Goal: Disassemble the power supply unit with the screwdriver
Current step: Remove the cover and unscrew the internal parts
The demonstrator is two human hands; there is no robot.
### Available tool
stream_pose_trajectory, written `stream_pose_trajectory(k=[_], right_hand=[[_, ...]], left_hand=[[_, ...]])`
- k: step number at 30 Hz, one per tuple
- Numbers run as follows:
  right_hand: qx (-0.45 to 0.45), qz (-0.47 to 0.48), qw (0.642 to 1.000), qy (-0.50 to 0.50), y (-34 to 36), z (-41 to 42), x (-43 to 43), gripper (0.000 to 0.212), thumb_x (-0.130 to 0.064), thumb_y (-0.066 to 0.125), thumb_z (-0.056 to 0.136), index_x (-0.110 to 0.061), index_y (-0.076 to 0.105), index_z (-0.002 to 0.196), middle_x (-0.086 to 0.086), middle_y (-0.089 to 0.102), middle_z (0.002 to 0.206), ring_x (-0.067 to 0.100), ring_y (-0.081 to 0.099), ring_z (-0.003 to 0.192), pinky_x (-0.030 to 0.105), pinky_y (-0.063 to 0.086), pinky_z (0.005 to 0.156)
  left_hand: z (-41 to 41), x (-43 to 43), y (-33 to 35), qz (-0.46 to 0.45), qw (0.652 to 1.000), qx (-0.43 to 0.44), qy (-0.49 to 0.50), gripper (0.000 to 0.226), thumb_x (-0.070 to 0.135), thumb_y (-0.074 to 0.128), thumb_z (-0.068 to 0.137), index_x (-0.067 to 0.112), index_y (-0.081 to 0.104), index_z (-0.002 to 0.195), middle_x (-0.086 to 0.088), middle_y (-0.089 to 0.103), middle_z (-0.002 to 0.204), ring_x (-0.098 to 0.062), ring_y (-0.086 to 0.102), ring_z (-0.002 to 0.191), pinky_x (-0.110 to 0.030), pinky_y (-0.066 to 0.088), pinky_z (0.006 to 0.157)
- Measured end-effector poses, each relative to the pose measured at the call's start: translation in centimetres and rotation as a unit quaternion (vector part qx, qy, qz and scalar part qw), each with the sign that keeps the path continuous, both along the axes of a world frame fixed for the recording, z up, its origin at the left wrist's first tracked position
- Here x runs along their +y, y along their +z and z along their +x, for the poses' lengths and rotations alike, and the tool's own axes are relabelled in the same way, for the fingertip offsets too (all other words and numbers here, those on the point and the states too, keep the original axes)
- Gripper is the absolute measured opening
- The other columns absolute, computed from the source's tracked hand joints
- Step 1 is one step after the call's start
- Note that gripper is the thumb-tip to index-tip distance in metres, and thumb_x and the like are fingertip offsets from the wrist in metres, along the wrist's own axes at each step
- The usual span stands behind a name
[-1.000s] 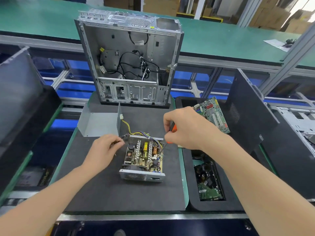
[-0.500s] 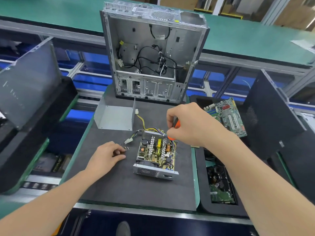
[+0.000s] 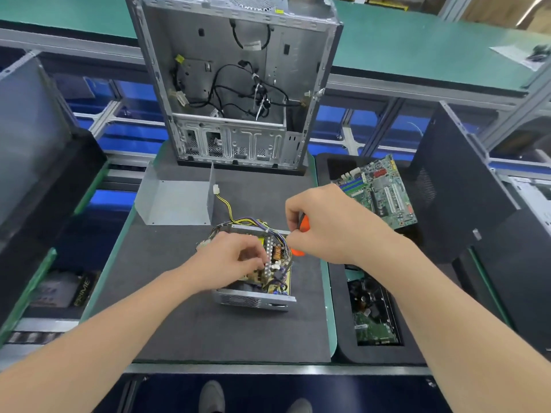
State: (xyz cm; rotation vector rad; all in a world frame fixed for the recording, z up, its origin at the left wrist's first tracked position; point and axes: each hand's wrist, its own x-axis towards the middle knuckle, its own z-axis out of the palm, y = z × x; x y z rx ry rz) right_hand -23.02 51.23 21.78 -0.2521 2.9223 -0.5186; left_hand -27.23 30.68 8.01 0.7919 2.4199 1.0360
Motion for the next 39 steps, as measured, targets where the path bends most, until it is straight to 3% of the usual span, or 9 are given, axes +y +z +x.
stream_pose_trajectory(k=[5,8,11,20,24,27,33,36,39], right_hand=[[-0.011,0.000,1.000,-0.005,-1.5,0.1,1.1,0.012,-0.024,0.067,0.075,-0.022,0.057,0.069,-0.011,0.057,0.068,0.017,0.059,0.078,0.034,0.055,0.063],[-0.017,-0.005,1.000,-0.011,-2.2,-0.1,1.9,0.010,-0.024,0.067,0.075,-0.022,0.058,0.070,-0.010,0.057,0.068,0.017,0.060,0.077,0.035,0.055,0.063],[-0.024,-0.004,1.000,-0.019,-2.9,-0.3,2.5,0.011,-0.026,0.067,0.075,-0.021,0.058,0.070,-0.009,0.058,0.070,0.020,0.061,0.077,0.036,0.056,0.063],[-0.047,-0.014,0.998,-0.041,-5.0,-0.8,3.7,0.009,-0.022,0.067,0.070,-0.022,0.060,0.076,-0.006,0.062,0.075,0.021,0.061,0.075,0.033,0.056,0.063],[-0.018,-0.055,0.997,-0.045,-5.8,-0.8,4.6,0.015,-0.021,0.072,0.067,-0.022,0.057,0.070,-0.006,0.057,0.063,0.012,0.050,0.060,0.022,0.035,0.049],[-0.019,-0.074,0.995,-0.056,-6.7,-0.7,4.9,0.016,-0.024,0.072,0.071,-0.021,0.057,0.070,-0.004,0.059,0.065,0.018,0.054,0.068,0.030,0.046,0.057],[0.023,-0.158,0.983,-0.094,-7.0,-0.8,4.9,0.017,-0.033,0.073,0.076,-0.022,0.061,0.079,-0.003,0.066,0.072,0.020,0.060,0.075,0.039,0.054,0.072],[0.087,-0.207,0.967,-0.119,-6.0,-1.0,4.4,0.023,-0.040,0.075,0.080,-0.022,0.064,0.089,-0.004,0.069,0.080,0.017,0.063,0.081,0.036,0.053,0.078],[0.137,-0.281,0.939,-0.144,-4.4,-1.1,4.1,0.026,-0.038,0.077,0.081,-0.026,0.063,0.099,-0.006,0.070,0.082,0.017,0.066,0.081,0.035,0.054,0.079]], left_hand=[[-0.2,2.4,-0.9,-0.024,0.997,0.048,-0.055,0.019,0.016,0.078,0.089,0.034,0.080,0.093,0.014,0.064,0.087,-0.007,0.059,0.082,-0.017,0.044,0.072],[-0.8,3.1,-1.9,-0.025,0.990,0.102,-0.099,0.011,0.028,0.082,0.087,0.038,0.081,0.092,0.017,0.049,0.100,0.000,0.045,0.095,-0.013,0.033,0.086],[-1.0,3.8,-2.9,-0.062,0.972,0.168,-0.149,0.006,0.043,0.083,0.083,0.040,0.080,0.088,0.020,0.042,0.113,-0.007,0.036,0.108,-0.029,0.026,0.102],[-0.5,5.0,-3.2,-0.100,0.941,0.249,-0.207,0.013,0.043,0.076,0.086,0.034,0.069,0.080,0.016,0.041,0.099,-0.012,0.041,0.099,-0.029,0.021,0.079],[-0.4,5.4,-3.0,-0.123,0.940,0.228,-0.224,0.009,0.038,0.068,0.090,0.032,0.063,0.085,0.018,0.032,0.101,-0.012,0.038,0.103,-0.031,0.022,0.082],[-0.5,5.6,-2.8,-0.133,0.948,0.187,-0.221,0.003,0.033,0.068,0.092,0.034,0.065,0.093,0.019,0.042,0.103,-0.008,0.039,0.106,-0.032,0.027,0.089],[-0.3,5.8,-1.0,0.033,0.996,-0.007,-0.083,0.020,0.027,0.068,0.101,0.028,0.069,0.121,0.020,0.071,0.111,0.003,0.058,0.106,-0.019,0.042,0.095],[0.2,6.7,-0.2,0.168,0.979,-0.117,-0.013,0.022,0.017,0.057,0.106,0.007,0.064,0.124,-0.003,0.078,0.112,-0.014,0.071,0.107,-0.027,0.052,0.098],[-0.4,6.8,0.6,0.228,0.967,-0.111,0.026,0.014,0.008,0.053,0.106,0.002,0.057,0.118,-0.015,0.077,0.101,-0.032,0.073,0.103,-0.043,0.057,0.097]])
